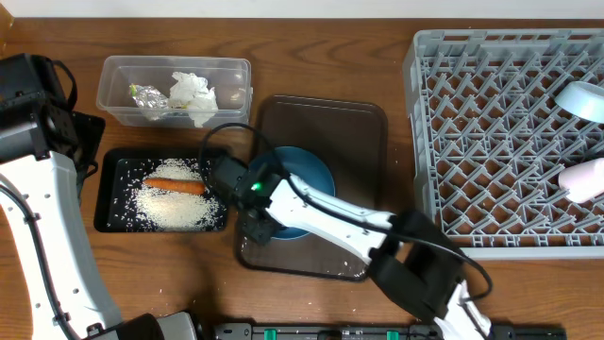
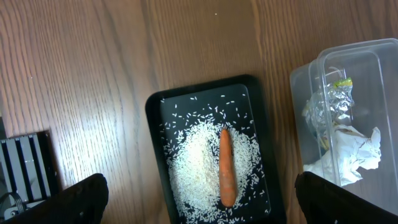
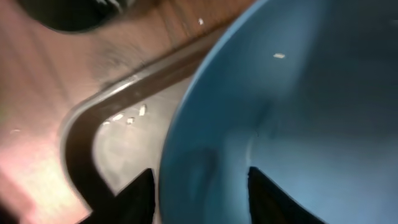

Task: Sort waste into correct bins and load items into the dishwasher rack
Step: 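Move the right gripper to the blue bowl and grasp its rim, then lift the blue bowl and carry it right into the dish rack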

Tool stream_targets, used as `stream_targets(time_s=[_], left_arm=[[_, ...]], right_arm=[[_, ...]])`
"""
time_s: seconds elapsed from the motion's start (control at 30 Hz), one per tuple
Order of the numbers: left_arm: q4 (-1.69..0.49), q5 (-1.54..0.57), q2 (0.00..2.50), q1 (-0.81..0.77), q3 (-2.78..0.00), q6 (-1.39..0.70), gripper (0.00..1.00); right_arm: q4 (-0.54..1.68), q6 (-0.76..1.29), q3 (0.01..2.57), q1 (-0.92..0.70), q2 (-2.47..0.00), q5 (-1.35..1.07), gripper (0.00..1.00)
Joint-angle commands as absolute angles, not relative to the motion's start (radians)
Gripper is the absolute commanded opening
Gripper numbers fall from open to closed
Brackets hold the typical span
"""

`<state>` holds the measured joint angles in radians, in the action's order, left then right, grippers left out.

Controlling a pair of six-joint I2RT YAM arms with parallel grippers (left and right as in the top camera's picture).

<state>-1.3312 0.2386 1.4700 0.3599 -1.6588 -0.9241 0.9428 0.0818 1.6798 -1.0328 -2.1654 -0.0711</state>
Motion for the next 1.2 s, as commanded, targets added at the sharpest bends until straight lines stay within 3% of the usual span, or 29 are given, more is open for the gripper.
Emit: stream_targets(time_s=[0.0,0.13,0.2,0.67,0.87,1.17], left_arm=[[-1.335,0.244,1.470,0.365,-1.651,-0.937,0.98],[-1.335,0.244,1.470,0.365,-1.651,-0.937,0.98],[-1.335,0.244,1.470,0.365,-1.651,-0.937,0.98],[-1.335,0.244,1.470,0.365,-1.651,-0.937,0.98],[-1.335,0.244,1.470,0.365,-1.651,-0.937,0.98],[-1.335,0.244,1.470,0.365,-1.651,-0.937,0.98]], right_arm=[[0.934,0.120,1.674,-1.046,-2.190,-0.072,0.35],[0.931,0.136,1.677,-1.055,-2.190,-0.071,0.19],[0.931,0.148,1.683,-1.056,-2.190,-0.071,0.03],[1.084,0.224,1.852,-0.920,-2.024,-0.030,0.01],[1.092,0.192,1.852,-0.628,-1.878,-0.181,0.01],[1.087,-0.052,1.850,-0.033,-1.811,-0.978,0.01]])
